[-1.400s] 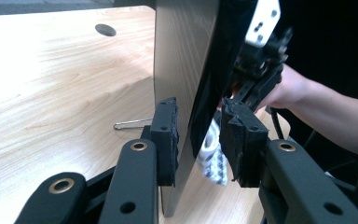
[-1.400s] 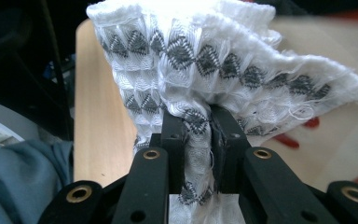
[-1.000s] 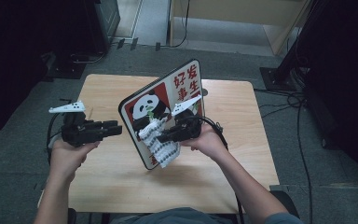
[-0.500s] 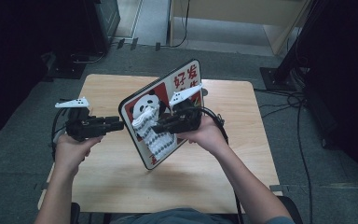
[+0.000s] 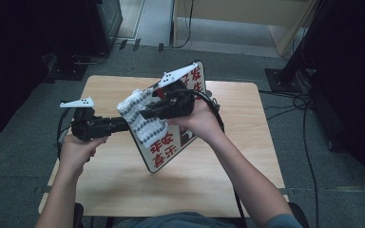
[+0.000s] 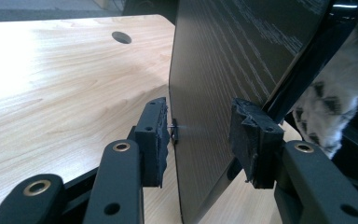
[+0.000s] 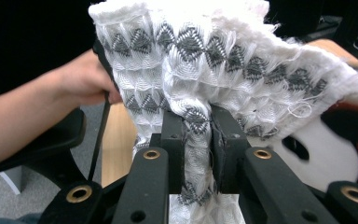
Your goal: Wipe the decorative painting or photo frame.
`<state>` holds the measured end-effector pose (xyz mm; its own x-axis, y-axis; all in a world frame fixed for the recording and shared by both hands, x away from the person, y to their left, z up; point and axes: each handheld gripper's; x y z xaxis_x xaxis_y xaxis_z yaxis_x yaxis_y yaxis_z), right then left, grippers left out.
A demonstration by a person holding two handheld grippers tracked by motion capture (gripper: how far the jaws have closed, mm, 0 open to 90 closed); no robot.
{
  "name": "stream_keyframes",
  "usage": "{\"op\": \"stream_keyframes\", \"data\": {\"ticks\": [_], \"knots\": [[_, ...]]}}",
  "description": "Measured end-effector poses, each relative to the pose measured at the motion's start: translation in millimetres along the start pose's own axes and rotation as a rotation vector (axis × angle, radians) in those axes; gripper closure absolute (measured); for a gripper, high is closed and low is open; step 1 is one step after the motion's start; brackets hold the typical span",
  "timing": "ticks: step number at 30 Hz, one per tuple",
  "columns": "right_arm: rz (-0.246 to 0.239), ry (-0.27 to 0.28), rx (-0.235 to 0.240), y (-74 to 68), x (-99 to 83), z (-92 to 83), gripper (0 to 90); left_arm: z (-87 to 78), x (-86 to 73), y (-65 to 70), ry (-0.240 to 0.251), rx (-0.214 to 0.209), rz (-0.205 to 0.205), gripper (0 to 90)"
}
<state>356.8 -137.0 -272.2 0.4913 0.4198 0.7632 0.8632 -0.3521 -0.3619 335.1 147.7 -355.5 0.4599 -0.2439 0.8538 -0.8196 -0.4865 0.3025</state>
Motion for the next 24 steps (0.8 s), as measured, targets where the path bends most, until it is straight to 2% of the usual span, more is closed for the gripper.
{"op": "stream_keyframes", "data": {"ticks": [6, 10, 24], "knots": [[-0.029, -0.022, -0.020, -3.6, 7.4, 9.4, 78.0, 0.1, -0.7, 1.9, 0.001, 0.012, 0.003, 58.1], [-0.029, -0.028, -0.018, -3.4, 7.2, 11.0, 78.0, 0.2, -1.2, 1.1, 0.002, 0.008, -0.007, 57.6], [-0.027, -0.032, -0.013, -1.8, 2.4, 15.4, 78.0, 0.4, -0.4, 1.8, 0.002, 0.014, -0.001, 58.5]]}}
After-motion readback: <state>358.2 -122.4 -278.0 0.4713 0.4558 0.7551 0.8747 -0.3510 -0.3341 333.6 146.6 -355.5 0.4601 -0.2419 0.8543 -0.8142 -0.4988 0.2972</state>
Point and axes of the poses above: each handheld gripper's, and its own axes: z roughly forward along the jaws, x roughly out of its top, y roughly to its right, and after that the axes turned 9 degrees about z, right-handed
